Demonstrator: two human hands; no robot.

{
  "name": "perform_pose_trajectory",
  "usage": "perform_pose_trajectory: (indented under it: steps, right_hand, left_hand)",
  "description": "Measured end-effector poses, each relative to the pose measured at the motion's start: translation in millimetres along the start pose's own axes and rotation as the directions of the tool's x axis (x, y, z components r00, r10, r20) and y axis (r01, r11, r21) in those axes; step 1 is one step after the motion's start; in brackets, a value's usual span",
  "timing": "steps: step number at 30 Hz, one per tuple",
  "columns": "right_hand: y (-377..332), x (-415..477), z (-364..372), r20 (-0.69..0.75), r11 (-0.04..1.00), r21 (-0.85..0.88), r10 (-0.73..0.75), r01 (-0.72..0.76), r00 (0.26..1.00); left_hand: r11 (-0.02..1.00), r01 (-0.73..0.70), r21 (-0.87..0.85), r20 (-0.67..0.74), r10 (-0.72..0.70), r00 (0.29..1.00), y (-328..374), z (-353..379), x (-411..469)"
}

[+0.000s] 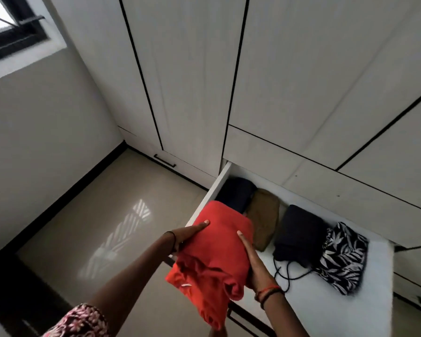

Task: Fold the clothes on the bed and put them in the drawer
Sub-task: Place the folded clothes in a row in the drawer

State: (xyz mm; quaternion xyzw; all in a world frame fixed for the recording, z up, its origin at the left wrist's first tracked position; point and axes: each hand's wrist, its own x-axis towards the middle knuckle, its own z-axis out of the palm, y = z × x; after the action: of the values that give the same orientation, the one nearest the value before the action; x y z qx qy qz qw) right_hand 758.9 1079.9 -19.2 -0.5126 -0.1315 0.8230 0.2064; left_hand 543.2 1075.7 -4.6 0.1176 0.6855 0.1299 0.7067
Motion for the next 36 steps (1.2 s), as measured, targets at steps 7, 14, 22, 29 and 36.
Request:
perform_pose_trajectory:
  steps: [7,14,22,29,36]
  right_hand:
    - [-20,81,-45,-0.061,0.982,-0.046,-0.188,0.186,0.980]
    - [20,174,-101,-0.105,0.971,-0.017,-0.239,0.239,0.965]
    - [71,247,-120,-0.064,0.986,-0.101,-0.142,0.135,0.988]
    - [83,273,-118,-0.117,0.994,-0.093,-0.071,0.060,0.991]
    - [86,280,-116,-0.226,0.998,-0.030,-0.060,0.054,0.972]
  left_hand:
    - [0.993,-0.114,-0.006,0.040,0.114,0.993,40,10,79]
    - [0.985,-0.150,-0.085,0.002,0.151,0.989,21,19,192]
    - [0.957,-0.098,-0.273,-0.263,0.024,0.965,-48,20,291]
    - [0.960,-0.143,-0.239,-0.374,0.045,0.926,-61,11,319]
    - [0.986,-0.161,0.032,-0.505,0.155,0.849,-56,11,337]
